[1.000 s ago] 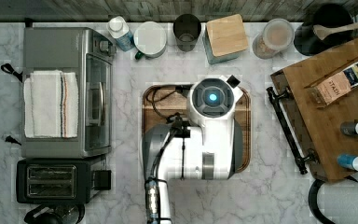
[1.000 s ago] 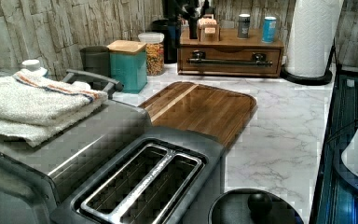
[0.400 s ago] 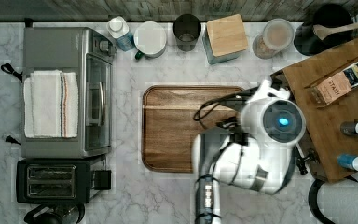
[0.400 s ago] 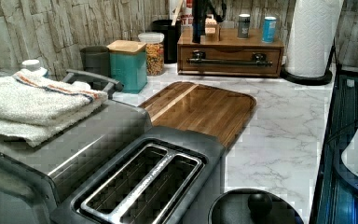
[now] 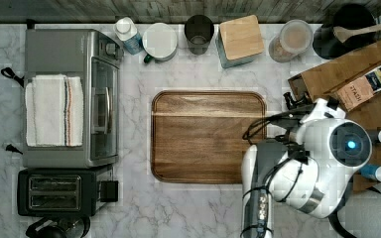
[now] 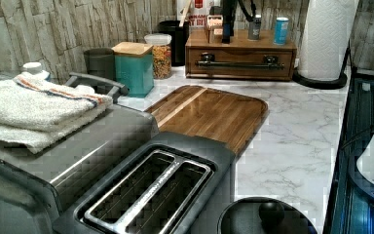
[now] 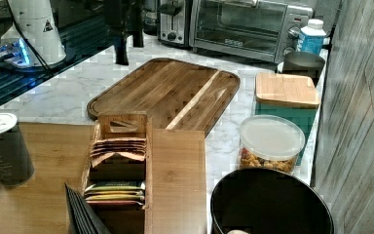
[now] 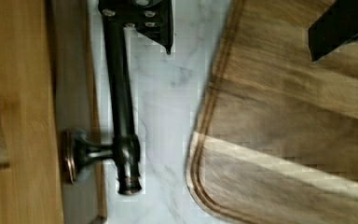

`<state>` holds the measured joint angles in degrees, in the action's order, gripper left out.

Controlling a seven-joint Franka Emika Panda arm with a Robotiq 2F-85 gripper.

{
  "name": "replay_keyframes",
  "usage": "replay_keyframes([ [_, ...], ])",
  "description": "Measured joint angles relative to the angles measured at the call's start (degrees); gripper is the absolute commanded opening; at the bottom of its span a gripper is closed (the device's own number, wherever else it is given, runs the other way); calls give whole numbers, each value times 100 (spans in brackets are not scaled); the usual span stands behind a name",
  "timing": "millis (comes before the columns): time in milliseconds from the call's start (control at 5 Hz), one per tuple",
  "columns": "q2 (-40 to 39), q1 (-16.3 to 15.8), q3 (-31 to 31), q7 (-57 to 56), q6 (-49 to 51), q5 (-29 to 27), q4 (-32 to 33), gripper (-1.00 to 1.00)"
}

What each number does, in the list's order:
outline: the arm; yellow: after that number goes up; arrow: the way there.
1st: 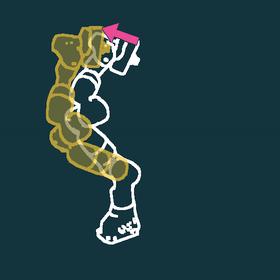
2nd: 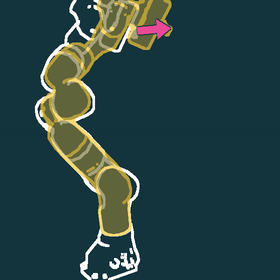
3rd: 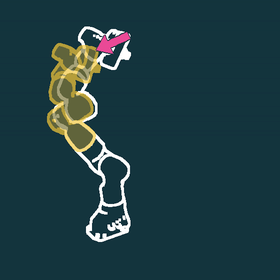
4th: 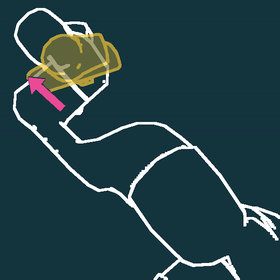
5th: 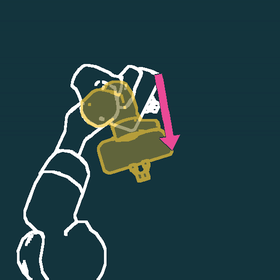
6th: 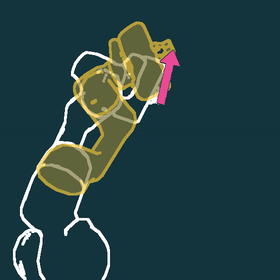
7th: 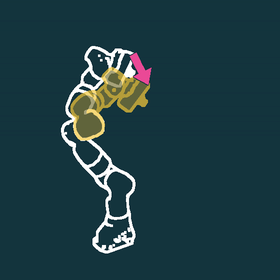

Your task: Open the drawer.

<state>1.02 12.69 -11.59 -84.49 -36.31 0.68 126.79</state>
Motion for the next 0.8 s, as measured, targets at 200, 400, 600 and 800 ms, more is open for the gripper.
replay_keyframes([
  [200,-184,144,-37,-906,-378,-11,0,100],
  [400,-539,211,-41,-1684,-708,-11,-78,100],
  [600,-947,228,-97,-2249,-1032,-397,-101,100],
  [800,-1192,308,-124,-2602,-1153,-443,-56,100],
])
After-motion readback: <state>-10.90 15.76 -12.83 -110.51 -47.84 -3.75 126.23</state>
